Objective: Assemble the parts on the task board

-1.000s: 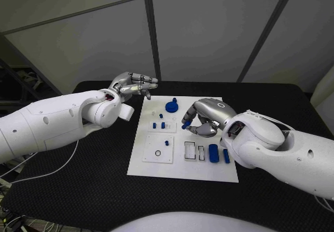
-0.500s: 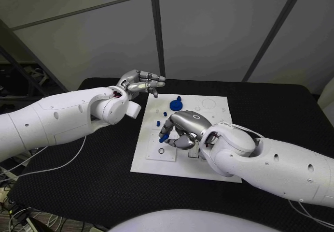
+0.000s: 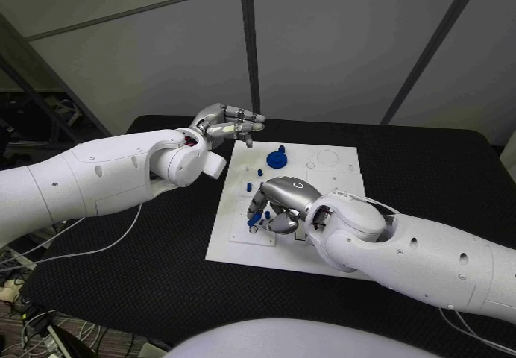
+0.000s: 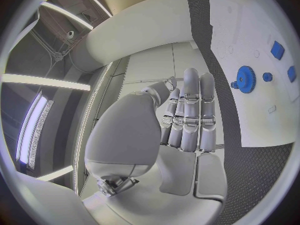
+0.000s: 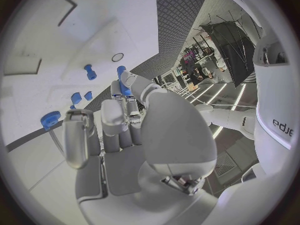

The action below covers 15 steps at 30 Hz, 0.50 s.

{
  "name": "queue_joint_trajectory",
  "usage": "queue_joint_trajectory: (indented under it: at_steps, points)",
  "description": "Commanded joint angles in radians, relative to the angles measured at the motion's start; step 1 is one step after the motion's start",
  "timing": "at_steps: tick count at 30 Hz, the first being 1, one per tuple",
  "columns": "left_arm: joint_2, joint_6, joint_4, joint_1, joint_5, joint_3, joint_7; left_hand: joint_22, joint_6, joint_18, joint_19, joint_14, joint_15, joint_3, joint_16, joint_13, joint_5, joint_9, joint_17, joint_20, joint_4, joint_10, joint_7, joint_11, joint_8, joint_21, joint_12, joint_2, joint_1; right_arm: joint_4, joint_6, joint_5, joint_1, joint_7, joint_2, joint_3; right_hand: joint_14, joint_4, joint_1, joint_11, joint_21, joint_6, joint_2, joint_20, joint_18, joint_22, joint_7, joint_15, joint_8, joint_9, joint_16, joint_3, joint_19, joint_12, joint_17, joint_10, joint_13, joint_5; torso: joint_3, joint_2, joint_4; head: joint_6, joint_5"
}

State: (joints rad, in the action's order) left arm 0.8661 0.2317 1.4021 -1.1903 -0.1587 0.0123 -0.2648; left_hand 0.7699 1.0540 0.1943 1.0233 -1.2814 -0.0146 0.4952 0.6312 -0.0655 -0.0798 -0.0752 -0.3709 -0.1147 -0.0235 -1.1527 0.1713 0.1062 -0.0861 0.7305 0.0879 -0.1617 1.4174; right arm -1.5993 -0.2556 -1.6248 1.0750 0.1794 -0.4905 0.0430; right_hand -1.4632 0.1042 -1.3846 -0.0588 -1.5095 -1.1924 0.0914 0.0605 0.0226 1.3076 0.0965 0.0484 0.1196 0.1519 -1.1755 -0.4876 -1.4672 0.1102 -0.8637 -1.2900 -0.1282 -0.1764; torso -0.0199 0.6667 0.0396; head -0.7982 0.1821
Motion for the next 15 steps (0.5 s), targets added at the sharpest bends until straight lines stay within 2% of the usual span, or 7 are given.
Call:
queue_joint_trajectory:
  at_steps: [1,5,15]
  points:
    - [-0.001,-0.011,0.0,-0.002,0.004,0.001,-0.001,-0.001,0.001,-0.011,-0.005,0.003,-0.001,-0.002,-0.007,0.0,0.003,0.001,0.001,-0.004,-0.001,0.004,0.003,0.002,0.005,-0.004,-0.005,0.007,-0.004,0.004,0.047,-0.022,0.001,0.018,0.005,0.003,0.001,-0.002,0.003,0.026,-0.006,-0.001,-0.015,-0.005,-0.008,0.22,0.005,0.002,-0.002,0.024,0.003,-0.006,-0.077,-0.001,0.0,-0.027,-0.003,-0.005,-0.0002,0.0,0.0021,-0.001,0.003]
    - [-0.002,-0.012,-0.001,-0.002,0.004,0.001,-0.001,-0.001,0.001,-0.011,-0.005,0.003,-0.001,-0.002,-0.007,0.0,0.003,0.001,0.001,-0.004,-0.001,0.004,0.003,0.002,0.005,-0.004,-0.005,0.007,-0.004,0.011,0.065,-0.035,0.001,0.028,0.011,0.007,0.001,-0.002,0.004,0.026,-0.007,-0.001,-0.014,-0.004,-0.008,0.221,0.006,0.002,-0.002,0.025,0.002,-0.005,-0.077,-0.002,0.0,-0.027,-0.003,-0.004,-0.0006,0.0,-0.0006,-0.003,0.0]
    - [-0.003,-0.012,-0.001,-0.002,0.004,0.001,0.0,-0.002,0.001,-0.011,-0.005,0.004,-0.001,-0.003,-0.008,0.0,0.004,0.001,0.001,-0.004,-0.001,0.004,0.003,0.002,0.005,-0.005,-0.005,0.007,-0.004,0.018,0.093,-0.058,0.001,0.049,0.016,0.011,0.001,-0.002,0.008,0.026,-0.007,0.0,-0.013,-0.004,-0.008,0.221,0.006,0.002,-0.003,0.029,0.003,-0.005,-0.077,-0.004,0.002,-0.026,-0.005,0.0,-0.0006,0.001,0.001,-0.005,0.001]
